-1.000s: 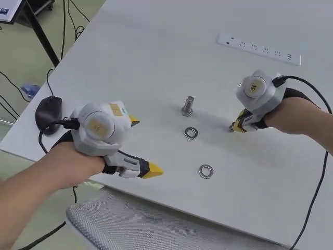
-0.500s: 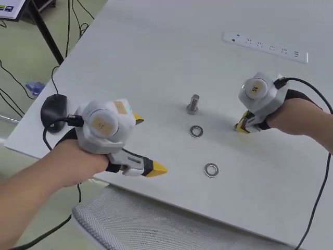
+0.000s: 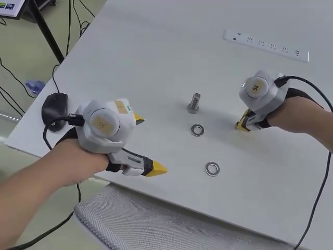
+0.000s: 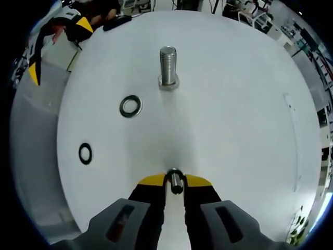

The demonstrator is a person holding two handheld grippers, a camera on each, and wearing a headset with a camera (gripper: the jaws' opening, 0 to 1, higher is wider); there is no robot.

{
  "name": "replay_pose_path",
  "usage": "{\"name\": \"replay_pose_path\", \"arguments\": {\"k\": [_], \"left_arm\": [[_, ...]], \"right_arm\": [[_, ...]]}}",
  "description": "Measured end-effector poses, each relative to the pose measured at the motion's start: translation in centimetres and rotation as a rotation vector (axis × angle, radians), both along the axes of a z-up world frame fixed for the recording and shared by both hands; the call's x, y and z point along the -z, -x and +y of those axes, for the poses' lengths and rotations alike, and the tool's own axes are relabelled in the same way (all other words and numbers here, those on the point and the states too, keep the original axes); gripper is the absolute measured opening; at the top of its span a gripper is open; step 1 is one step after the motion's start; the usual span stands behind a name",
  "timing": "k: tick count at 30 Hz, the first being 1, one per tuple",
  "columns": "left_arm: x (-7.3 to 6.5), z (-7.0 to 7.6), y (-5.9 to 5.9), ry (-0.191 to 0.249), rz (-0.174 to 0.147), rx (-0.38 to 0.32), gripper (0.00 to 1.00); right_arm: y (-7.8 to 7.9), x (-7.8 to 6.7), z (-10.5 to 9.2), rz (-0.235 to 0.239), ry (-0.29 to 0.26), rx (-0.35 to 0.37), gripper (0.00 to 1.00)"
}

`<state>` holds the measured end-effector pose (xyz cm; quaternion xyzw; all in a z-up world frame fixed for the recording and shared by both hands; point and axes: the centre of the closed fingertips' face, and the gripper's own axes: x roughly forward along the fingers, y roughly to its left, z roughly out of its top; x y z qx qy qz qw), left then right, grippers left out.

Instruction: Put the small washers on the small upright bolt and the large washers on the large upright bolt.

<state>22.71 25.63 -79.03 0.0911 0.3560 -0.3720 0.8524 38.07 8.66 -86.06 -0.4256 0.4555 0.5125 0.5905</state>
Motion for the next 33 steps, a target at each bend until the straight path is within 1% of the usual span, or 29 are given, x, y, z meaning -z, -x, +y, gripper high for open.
{"name": "replay_pose_path", "arguments": {"k": [5,8,10,12,17,19,23,27,31,33], "left_arm": [[0.0,0.2,0.0,-0.001,-0.001,-0.002,0.79],[-0.1,0.3,0.1,-0.001,-0.002,-0.001,0.79],[0.0,0.3,0.1,-0.003,0.000,0.001,0.79],[0.0,0.3,0.2,-0.004,-0.001,0.000,0.79],[0.0,0.4,0.2,-0.005,-0.001,0.002,0.79],[0.0,0.4,0.2,-0.005,-0.002,0.001,0.79],[-0.1,0.4,0.3,-0.007,0.000,0.002,0.79],[-0.3,0.4,0.3,-0.002,-0.005,0.003,0.79],[-0.5,0.3,0.2,-0.005,-0.018,0.005,0.80],[-0.7,0.4,0.2,-0.008,-0.020,0.007,0.80]], "right_arm": [[0.0,-0.1,0.0,-0.002,0.000,0.000,0.14],[0.2,-0.1,0.1,0.010,-0.010,0.008,0.19],[0.0,0.0,0.1,0.003,-0.004,-0.003,0.19],[-0.2,0.0,0.1,0.004,-0.011,0.004,0.19],[0.0,-0.2,0.2,0.015,-0.018,0.008,0.22],[-0.1,-0.3,0.1,0.012,-0.018,0.007,0.22],[-0.1,-0.7,0.1,0.009,-0.023,0.010,0.22],[0.0,-1.3,0.2,0.003,-0.032,0.003,0.23],[0.0,-2.0,0.7,-0.007,-0.055,-0.016,0.23],[0.3,-2.5,1.1,-0.011,-0.072,-0.032,0.24]]}}
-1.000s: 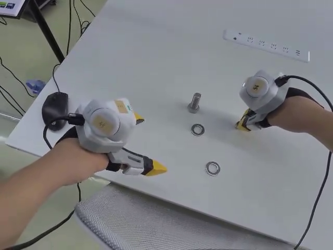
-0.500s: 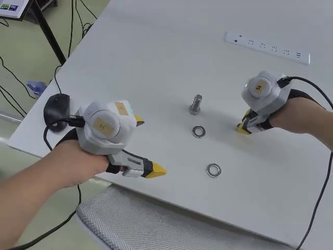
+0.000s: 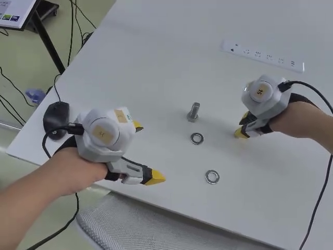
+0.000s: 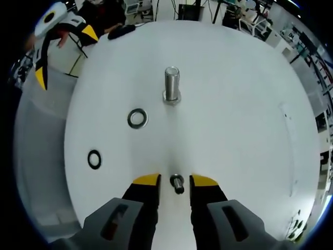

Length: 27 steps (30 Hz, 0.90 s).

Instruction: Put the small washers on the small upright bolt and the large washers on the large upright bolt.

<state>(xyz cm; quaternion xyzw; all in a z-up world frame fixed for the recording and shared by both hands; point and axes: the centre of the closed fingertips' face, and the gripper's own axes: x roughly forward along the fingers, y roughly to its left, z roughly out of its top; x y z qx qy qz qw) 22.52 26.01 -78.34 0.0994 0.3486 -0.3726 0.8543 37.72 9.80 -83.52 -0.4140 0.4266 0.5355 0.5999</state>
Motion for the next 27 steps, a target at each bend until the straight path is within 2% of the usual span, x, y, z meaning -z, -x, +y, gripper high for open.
{"name": "replay_pose_path", "arguments": {"k": [11,20,27], "left_arm": [[-0.6,-0.1,0.2,-0.003,-0.011,0.031,0.79],[-1.1,0.0,0.4,-0.004,-0.016,0.058,0.78],[-1.2,-0.2,0.5,-0.003,-0.023,0.084,0.78]], "right_arm": [[2.3,-2.2,1.7,-0.016,-0.025,-0.048,0.25],[5.7,-2.5,2.7,0.005,-0.039,-0.094,0.28],[8.0,-2.3,2.5,0.030,-0.035,-0.100,0.29]]}}
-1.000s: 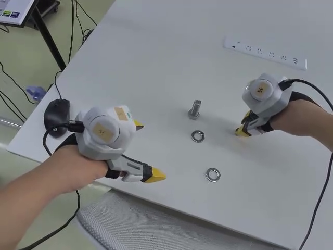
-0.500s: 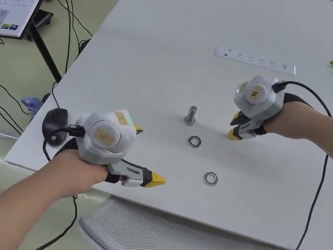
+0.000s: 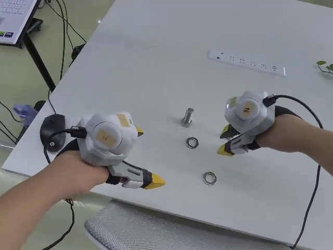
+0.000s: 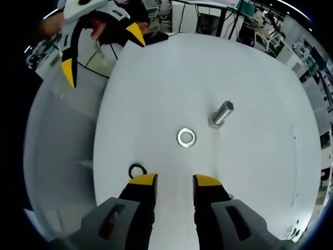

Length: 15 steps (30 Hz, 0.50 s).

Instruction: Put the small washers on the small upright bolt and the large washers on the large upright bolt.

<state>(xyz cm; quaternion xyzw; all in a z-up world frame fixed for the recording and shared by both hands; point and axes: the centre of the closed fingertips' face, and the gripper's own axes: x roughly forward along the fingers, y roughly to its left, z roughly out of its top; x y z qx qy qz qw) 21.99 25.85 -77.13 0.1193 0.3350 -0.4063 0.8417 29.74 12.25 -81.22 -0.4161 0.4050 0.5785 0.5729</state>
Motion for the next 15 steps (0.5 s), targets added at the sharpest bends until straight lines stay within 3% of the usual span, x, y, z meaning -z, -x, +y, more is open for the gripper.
{"name": "replay_pose_path", "arguments": {"k": [5,15], "left_arm": [[-0.1,-0.1,0.3,-0.003,-0.003,0.018,0.78],[-0.1,-0.3,0.8,-0.004,0.003,0.039,0.77]], "right_arm": [[0.5,0.3,-0.4,0.004,-0.009,0.005,0.32],[2.9,1.5,-0.8,0.021,-0.007,0.002,0.33]]}}
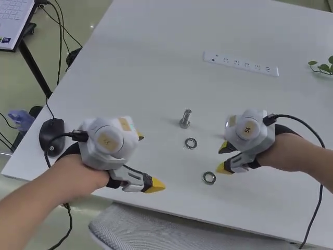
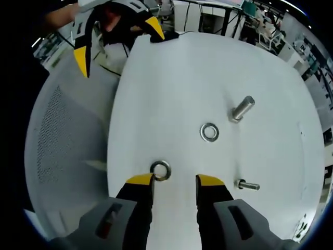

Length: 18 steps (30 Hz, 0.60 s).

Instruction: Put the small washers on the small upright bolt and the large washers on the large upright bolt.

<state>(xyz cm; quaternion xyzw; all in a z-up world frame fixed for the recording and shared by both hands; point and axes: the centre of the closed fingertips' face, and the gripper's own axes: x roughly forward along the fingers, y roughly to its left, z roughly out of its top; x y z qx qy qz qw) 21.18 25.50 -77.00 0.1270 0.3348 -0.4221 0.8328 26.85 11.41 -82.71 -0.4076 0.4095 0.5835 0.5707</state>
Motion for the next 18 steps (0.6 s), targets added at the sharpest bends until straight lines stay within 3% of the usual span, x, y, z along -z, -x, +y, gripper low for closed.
{"name": "replay_pose_path", "arguments": {"k": [9,18], "left_arm": [[-0.7,-0.7,-0.1,0.015,-0.022,0.016,0.78],[-0.4,-0.8,0.0,0.017,-0.024,0.009,0.85]], "right_arm": [[1.5,0.9,0.2,0.016,-0.020,-0.006,0.35],[2.0,3.4,0.0,0.012,-0.026,-0.010,0.39]]}}
